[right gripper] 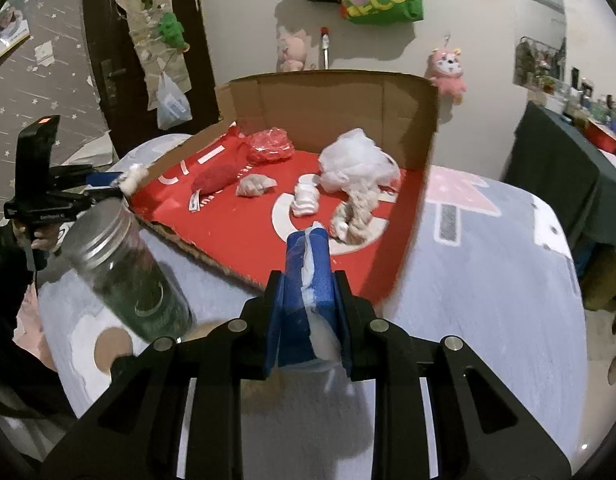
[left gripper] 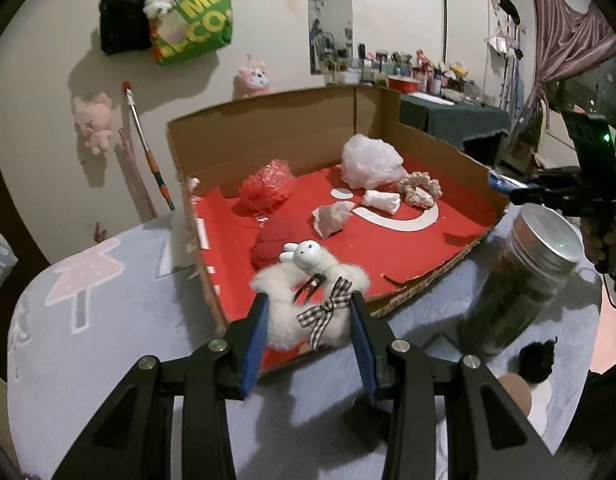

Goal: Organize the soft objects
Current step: 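Carry the plush sheep and blue cloth roll over the box with both tools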

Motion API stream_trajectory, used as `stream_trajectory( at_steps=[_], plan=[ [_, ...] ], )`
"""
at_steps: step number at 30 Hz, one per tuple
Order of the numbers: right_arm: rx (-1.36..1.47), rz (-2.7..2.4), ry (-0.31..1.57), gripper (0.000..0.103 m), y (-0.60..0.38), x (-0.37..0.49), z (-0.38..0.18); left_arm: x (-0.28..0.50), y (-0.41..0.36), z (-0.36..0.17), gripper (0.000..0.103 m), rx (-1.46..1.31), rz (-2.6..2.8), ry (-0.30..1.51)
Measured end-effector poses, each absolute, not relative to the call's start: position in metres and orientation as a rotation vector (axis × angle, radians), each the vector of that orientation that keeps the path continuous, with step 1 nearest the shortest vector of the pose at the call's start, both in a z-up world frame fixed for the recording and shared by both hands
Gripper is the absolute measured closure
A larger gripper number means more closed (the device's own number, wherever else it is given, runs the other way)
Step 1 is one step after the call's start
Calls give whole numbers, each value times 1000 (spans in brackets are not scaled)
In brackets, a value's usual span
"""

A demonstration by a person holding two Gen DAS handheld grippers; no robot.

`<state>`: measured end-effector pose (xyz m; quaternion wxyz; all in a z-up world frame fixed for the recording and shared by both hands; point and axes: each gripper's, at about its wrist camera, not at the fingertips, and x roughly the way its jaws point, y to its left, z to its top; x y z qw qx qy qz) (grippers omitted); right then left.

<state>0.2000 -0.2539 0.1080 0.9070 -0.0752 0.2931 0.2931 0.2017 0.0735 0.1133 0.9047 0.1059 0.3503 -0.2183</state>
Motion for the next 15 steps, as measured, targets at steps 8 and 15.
stream_trajectory(
  at_steps=[8,15],
  plan=[
    [-197,606,742,80,-222,248,105,241,43,105,62,233,-514,840],
    [-260,586,825,80,-201,273,98,262,12,92,62,310,-547,913]
  ],
)
